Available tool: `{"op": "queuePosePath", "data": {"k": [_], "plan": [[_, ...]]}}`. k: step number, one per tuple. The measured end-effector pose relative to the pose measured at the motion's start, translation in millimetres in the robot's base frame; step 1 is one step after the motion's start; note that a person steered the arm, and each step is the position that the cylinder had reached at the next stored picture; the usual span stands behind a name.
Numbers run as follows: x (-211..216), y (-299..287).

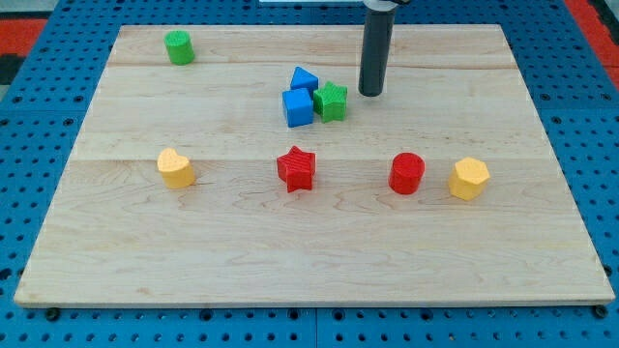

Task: Move green circle vertically above yellow heart

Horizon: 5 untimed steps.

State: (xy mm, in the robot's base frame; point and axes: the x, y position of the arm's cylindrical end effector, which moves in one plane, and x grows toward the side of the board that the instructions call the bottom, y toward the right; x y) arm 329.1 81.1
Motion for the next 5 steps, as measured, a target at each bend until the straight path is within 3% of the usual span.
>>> {"op": "queuePosePath", "data": {"k": [1,2,3,4,5], "plan": [[0.3,-0.3],[7.3,-50.9],[1.3,-64.2],[-51.7,-51.0],[-99.4,-102.3]]}}
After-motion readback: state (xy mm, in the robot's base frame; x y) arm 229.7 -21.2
